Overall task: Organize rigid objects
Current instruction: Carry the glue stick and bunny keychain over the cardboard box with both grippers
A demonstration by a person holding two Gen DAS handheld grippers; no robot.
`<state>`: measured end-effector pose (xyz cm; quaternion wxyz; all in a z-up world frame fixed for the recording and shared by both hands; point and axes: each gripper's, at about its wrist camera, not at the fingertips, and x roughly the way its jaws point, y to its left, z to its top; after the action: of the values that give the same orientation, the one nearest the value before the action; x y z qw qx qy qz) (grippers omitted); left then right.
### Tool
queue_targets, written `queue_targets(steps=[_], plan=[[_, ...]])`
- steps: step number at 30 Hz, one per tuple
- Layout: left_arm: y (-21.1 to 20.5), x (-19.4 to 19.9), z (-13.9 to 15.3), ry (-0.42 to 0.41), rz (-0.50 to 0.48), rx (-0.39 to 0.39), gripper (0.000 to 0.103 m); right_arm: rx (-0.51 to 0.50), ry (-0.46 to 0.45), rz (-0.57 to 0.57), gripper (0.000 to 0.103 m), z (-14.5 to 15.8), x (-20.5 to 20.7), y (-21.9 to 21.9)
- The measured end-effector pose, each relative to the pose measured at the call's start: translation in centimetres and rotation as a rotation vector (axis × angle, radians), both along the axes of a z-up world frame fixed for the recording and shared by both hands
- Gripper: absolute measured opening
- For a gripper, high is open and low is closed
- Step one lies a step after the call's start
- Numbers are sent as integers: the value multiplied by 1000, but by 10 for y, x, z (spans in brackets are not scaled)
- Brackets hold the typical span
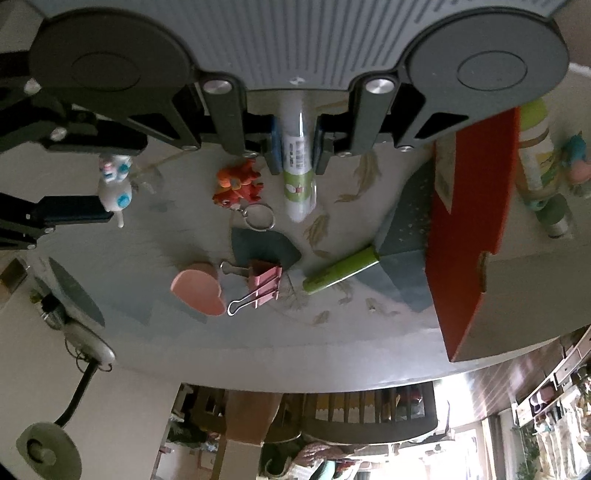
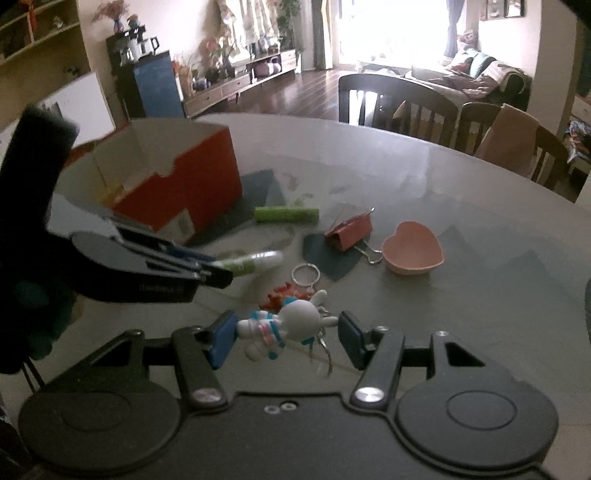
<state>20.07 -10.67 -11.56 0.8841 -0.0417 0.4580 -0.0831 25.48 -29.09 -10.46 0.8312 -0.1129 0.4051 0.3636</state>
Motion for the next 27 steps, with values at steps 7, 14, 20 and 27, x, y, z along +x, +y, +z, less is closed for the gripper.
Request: queue_targets(steps=[7,14,20,27], plan=[[6,-20,17,-27,-9,-32,17,17,-20,-22,59,22,-12,-2],[18,-39,41,-57,-7,-70,17,12,-49,-24,59,41,-25,7],[30,-51,71,-111,-26,-85,17,22,-85,-13,59,63,-34,22],[57,-58,100,-180,-25,-85,17,3,-113,10,59,82,-40,52]])
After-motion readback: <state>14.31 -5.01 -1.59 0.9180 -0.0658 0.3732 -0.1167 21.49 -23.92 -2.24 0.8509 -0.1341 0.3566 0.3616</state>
